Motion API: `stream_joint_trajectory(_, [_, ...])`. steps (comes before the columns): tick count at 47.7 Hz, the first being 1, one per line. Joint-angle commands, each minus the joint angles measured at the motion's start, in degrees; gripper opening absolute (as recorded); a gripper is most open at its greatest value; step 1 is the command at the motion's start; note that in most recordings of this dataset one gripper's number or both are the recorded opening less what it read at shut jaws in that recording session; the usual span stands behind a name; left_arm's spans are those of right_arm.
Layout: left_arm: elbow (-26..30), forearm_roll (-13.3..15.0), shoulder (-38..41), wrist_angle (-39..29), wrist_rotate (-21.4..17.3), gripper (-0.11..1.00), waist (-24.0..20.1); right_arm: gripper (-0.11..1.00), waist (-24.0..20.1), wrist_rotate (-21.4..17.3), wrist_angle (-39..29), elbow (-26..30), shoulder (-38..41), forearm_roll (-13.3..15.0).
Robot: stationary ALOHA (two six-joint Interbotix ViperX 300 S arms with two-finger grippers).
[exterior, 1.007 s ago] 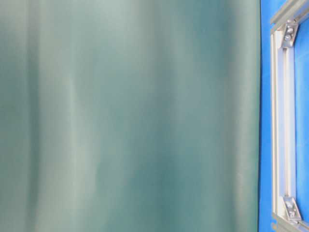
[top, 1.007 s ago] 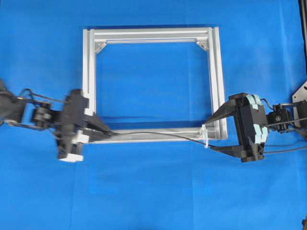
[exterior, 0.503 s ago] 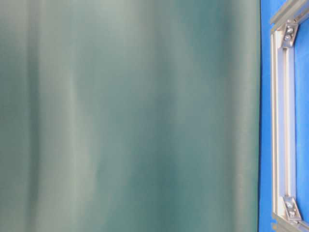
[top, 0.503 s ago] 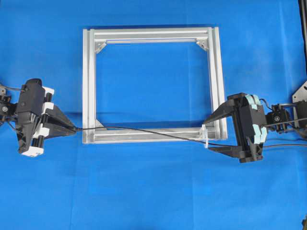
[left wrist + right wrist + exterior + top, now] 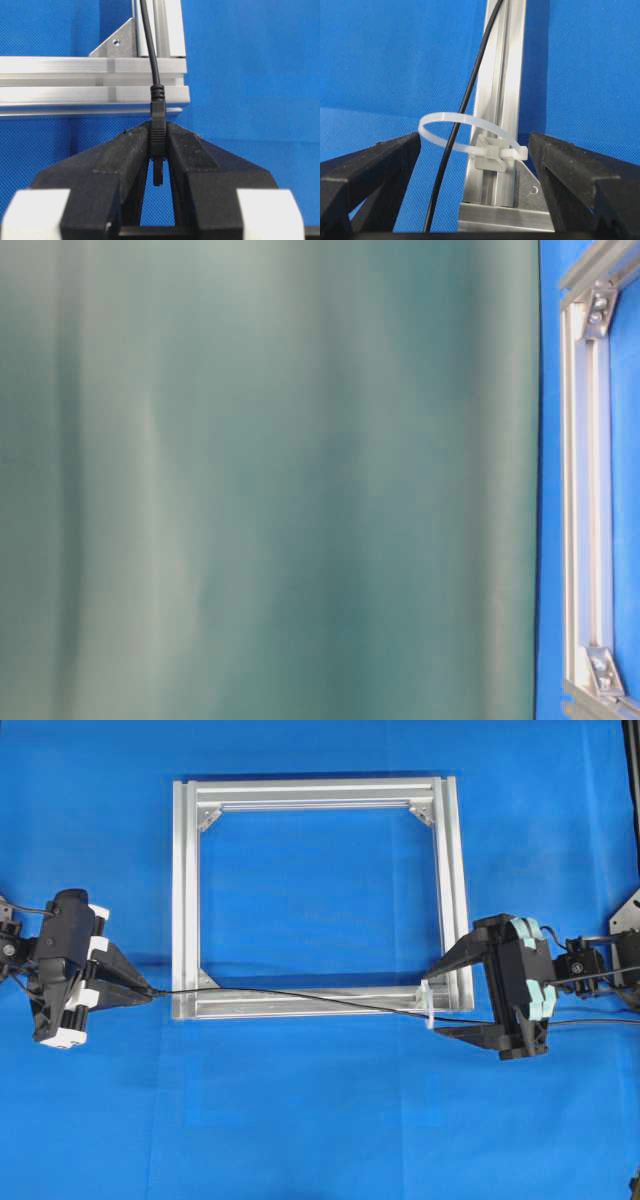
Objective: Insert the wire through the string loop located on the right side.
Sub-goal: 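Release the cable from the left gripper and hold both arms apart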
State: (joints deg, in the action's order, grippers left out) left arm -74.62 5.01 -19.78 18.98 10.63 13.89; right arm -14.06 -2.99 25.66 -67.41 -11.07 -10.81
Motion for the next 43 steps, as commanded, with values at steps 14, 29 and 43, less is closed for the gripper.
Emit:
stream_joint_trajectory(14, [0.70, -0.09, -0.18, -2.11, 0.18, 0.86, 0.09, 0.94, -0.09, 0.09, -0.79, 1.05, -0.88, 0.00])
stream_joint_trajectory(29, [1.67, -0.09, -1.32, -3.16, 0.18, 0.88, -0.26, 0.94, -0.09, 0.09, -3.60, 2.20, -2.29, 0.00])
stream_joint_trajectory(43, [6.68, -0.09, -4.57, -8.26, -0.26, 0.88, -0.26, 0.94, 0.00, 1.41, -13.36, 5.10, -10.72, 0.00])
